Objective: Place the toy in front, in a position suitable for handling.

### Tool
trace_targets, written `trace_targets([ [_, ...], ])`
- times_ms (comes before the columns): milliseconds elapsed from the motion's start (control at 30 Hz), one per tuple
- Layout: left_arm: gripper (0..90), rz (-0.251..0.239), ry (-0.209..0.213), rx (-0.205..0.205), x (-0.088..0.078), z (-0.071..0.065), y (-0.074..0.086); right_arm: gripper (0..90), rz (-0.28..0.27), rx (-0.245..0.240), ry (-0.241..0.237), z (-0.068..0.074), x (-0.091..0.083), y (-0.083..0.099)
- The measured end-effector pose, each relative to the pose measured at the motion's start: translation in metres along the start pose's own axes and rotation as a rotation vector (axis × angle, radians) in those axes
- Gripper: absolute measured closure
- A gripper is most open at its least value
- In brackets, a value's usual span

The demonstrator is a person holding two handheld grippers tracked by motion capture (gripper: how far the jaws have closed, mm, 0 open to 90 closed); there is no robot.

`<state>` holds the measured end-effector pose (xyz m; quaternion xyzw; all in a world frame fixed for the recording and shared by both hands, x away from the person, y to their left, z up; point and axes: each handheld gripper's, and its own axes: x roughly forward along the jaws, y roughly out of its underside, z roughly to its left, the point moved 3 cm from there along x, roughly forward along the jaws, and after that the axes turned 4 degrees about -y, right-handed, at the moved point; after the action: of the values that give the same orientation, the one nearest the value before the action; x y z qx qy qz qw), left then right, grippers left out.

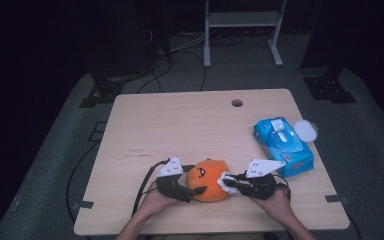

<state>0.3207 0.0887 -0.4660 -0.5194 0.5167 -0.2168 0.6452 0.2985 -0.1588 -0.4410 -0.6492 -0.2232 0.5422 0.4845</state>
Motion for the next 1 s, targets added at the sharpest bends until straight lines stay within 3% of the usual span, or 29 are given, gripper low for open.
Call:
trace_targets([
  [100,15.9,0.002,0.008,-0.019,-0.001,0.003,0.0,81.6,0.002,0.027,0.031,-0.008,-0.005,0.005],
  [167,15.9,0.004,0.006,-0.018,0.0,0.004,0.0,81.6,-0.004,0.041,0.027,-0.008,-0.007,0.006],
  [233,16.0,0.006,0.0,-0.024,0.001,0.005,0.0,81.6,-0.008,0.014,0.019,-0.002,-0.004,0.003],
  [267,16.1,0.002,-0.003,-0.041,0.001,0.006,0.0,81.6,-0.018,-0.001,-0.032,0.006,0.001,-0.001],
  [300,16.1,0.004,-0.007,-0.057,0.002,0.007,0.0,81.6,-0.018,-0.001,-0.032,0.006,0.001,-0.001],
  [333,16.9,0.013,-0.018,-0.054,0.002,0.008,0.0,81.5,-0.01,-0.034,-0.049,0.013,0.006,-0.005],
  [433,17.0,0.015,-0.027,-0.056,0.001,0.007,-0.001,81.5,0.01,-0.067,-0.028,0.017,0.01,-0.007],
  [500,17.0,0.016,-0.028,-0.062,0.001,0.007,0.0,81.5,0.004,-0.04,-0.017,0.01,0.006,-0.006],
  [533,17.0,0.014,-0.027,-0.063,0.001,0.007,0.0,81.5,0.001,-0.014,0.019,0.002,0.001,-0.002],
  [633,17.0,0.01,-0.019,-0.064,0.001,0.007,0.0,81.5,-0.005,0.024,0.035,-0.007,-0.005,0.003],
  [667,17.0,0.011,-0.021,-0.054,0.002,0.006,-0.001,81.5,-0.007,0.045,0.043,-0.011,-0.007,0.005],
  [767,17.0,0.009,-0.013,-0.046,0.004,0.004,-0.002,81.5,-0.016,0.025,0.032,-0.005,-0.004,0.001],
  [800,17.0,0.004,-0.009,-0.02,0.006,0.002,-0.003,81.5,-0.025,0.017,0.011,-0.001,-0.002,-0.002],
  [833,17.0,0.004,-0.009,-0.02,0.006,0.002,-0.003,81.5,-0.025,0.017,0.011,-0.001,-0.002,-0.002],
  [867,16.9,0.004,-0.008,-0.002,0.007,0.0,-0.004,81.5,-0.039,-0.002,-0.028,0.007,0.005,-0.008],
  [900,16.9,0.004,-0.006,0.012,0.008,-0.001,-0.005,81.5,-0.039,-0.002,-0.028,0.007,0.005,-0.008],
  [933,16.9,0.006,-0.007,0.051,0.008,-0.005,-0.006,81.4,-0.02,-0.04,-0.016,0.012,0.01,-0.012],
  [1000,17.0,0.006,0.001,0.052,0.007,-0.004,-0.005,81.4,-0.017,-0.034,-0.008,0.008,0.01,-0.012],
])
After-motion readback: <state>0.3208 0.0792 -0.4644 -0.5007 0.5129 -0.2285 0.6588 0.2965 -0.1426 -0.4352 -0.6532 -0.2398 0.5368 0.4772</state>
